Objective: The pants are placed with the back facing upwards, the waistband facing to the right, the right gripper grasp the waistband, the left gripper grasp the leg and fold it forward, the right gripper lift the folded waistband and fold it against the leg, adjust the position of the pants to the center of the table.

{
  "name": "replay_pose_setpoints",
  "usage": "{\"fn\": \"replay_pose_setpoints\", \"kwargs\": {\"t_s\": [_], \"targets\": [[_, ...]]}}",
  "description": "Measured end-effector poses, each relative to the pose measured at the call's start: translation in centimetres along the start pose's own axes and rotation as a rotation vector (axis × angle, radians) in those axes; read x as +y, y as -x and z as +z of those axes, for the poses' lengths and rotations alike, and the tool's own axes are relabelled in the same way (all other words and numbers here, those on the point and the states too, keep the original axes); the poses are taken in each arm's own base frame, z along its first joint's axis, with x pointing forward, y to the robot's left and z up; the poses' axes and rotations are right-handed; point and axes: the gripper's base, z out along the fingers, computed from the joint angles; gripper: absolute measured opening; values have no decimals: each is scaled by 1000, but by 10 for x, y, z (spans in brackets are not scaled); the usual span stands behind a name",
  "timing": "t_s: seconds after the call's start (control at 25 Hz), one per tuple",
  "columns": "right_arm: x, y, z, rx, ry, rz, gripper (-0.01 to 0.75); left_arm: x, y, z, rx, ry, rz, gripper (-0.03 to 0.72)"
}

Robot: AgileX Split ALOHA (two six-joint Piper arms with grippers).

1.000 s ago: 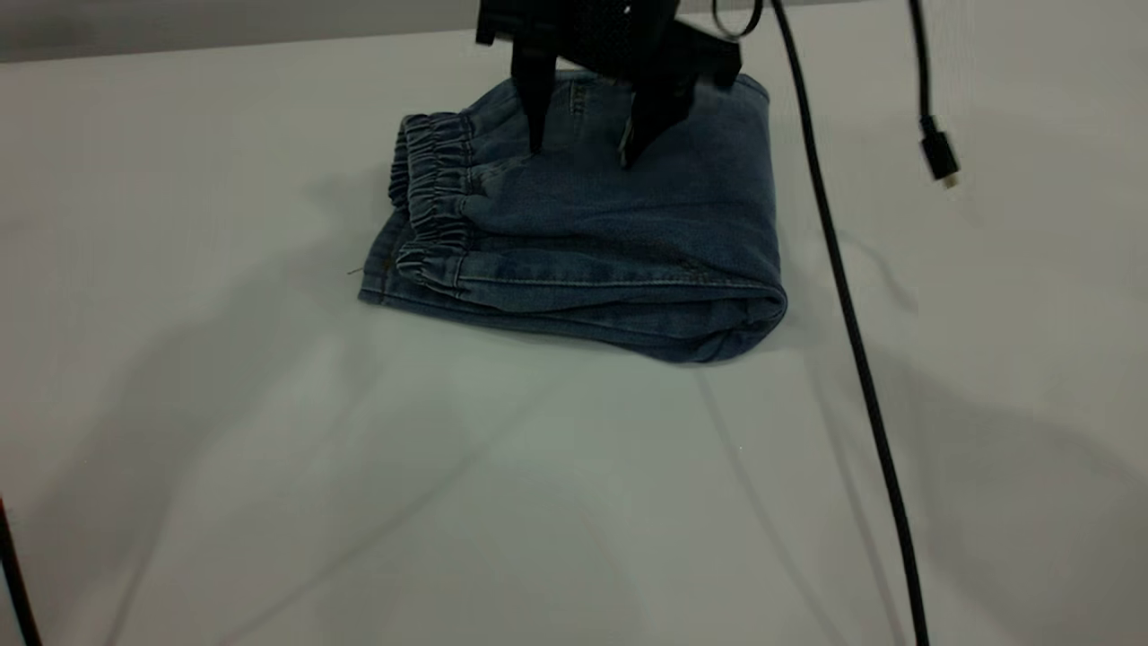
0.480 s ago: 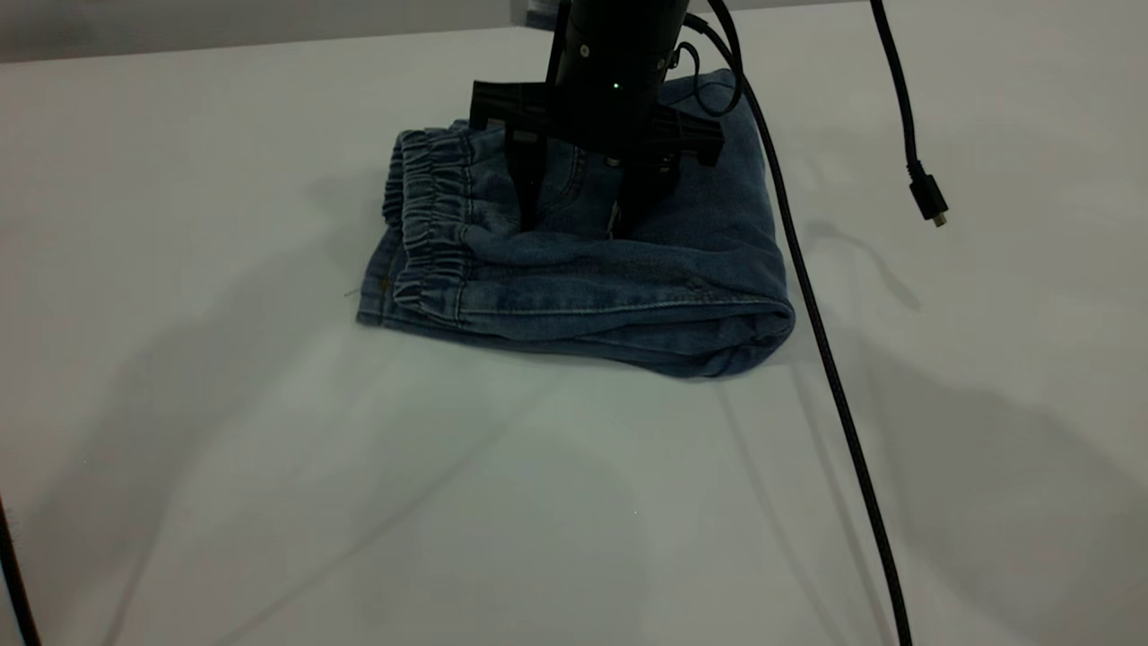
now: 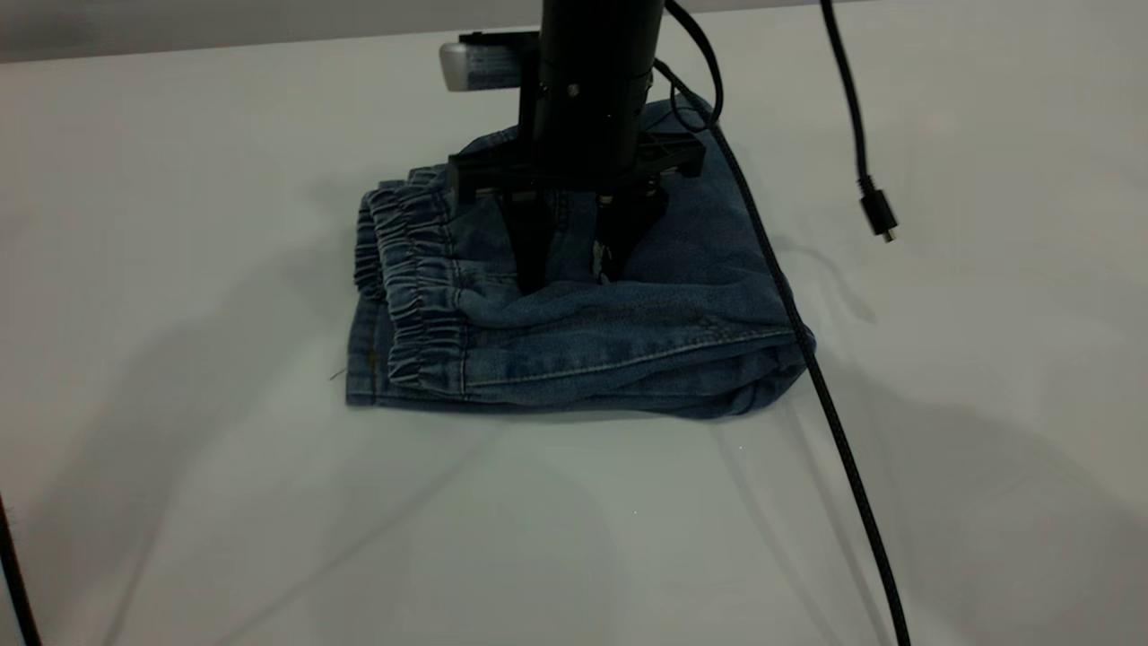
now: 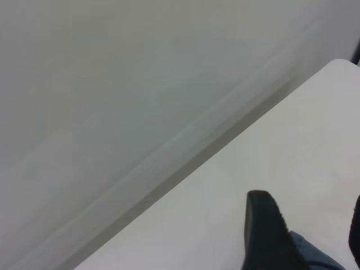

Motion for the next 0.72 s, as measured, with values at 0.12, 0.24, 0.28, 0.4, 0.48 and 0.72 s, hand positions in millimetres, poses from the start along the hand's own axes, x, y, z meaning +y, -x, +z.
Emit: {"fn": "replay_pose_setpoints", "kwargs": {"t_s": [0.12,0.24,0.28,0.4,0.48,0.72], "targets": [[2,-3,-9,23,-3,-5,369,-1,3,-7,-16,4,3,342],[2,-4,-30,29,-45,-38,367,-2,9,-20,-49,16,11,342],[3,-4,-39,19,-60,-49,367,-3,11,-25,-60,19,14,342],[8,-2,-70,-50,-67,-71,367,-5,16,-38,-80,26,28,342],[15,-2,-96,-113,-52,-86,366,-7,18,-47,-85,31,51,342],[30,-19,-180,-287,-21,-166,366,-14,19,-81,-139,65,86,342]]}}
